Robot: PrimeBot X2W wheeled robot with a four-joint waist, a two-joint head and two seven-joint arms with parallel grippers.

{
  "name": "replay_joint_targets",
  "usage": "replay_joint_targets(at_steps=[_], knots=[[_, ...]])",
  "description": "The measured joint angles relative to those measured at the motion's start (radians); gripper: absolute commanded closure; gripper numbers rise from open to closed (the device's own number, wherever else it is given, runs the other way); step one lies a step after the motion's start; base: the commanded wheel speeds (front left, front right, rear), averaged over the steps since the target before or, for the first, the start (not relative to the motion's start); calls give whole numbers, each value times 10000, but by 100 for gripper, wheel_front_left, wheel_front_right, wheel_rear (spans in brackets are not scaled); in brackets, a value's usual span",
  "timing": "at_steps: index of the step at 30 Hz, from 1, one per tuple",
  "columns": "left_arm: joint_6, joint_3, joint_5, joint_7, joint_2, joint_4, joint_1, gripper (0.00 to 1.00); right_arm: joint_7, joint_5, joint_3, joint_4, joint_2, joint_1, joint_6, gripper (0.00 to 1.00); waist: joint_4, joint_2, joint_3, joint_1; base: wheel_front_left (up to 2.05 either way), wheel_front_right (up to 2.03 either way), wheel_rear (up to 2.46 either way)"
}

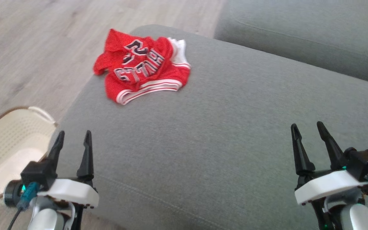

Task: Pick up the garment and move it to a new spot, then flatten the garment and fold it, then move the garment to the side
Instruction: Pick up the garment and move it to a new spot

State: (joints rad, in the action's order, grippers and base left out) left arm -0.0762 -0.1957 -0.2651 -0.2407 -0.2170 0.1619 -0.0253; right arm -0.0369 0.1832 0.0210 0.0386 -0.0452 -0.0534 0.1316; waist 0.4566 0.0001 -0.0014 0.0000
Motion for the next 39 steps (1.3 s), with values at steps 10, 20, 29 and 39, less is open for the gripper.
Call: replay_joint_targets(at_steps=[10,20,29,39], knots=[[-174,105,-15,-63,-54,-209,14,0,-40,2,10,176,0,-6,0,0,602,0,58,0,0,0,0],[-263,142,-13,-77,-63,-376,-19,0,-244,-8,15,351,0,3,0,0,545,0,310,0,0,0,0],[192,221,-148,-132,-27,244,-2290,0,-871,-608,115,1030,-10,698,0,0,-22,0,1491,0,0,0,0],[1400,491,-865,33,-182,4297,-6223,0,-1342,-897,180,1638,-301,1715,0,0,-1025,-1,3395,4,0,0,0]])
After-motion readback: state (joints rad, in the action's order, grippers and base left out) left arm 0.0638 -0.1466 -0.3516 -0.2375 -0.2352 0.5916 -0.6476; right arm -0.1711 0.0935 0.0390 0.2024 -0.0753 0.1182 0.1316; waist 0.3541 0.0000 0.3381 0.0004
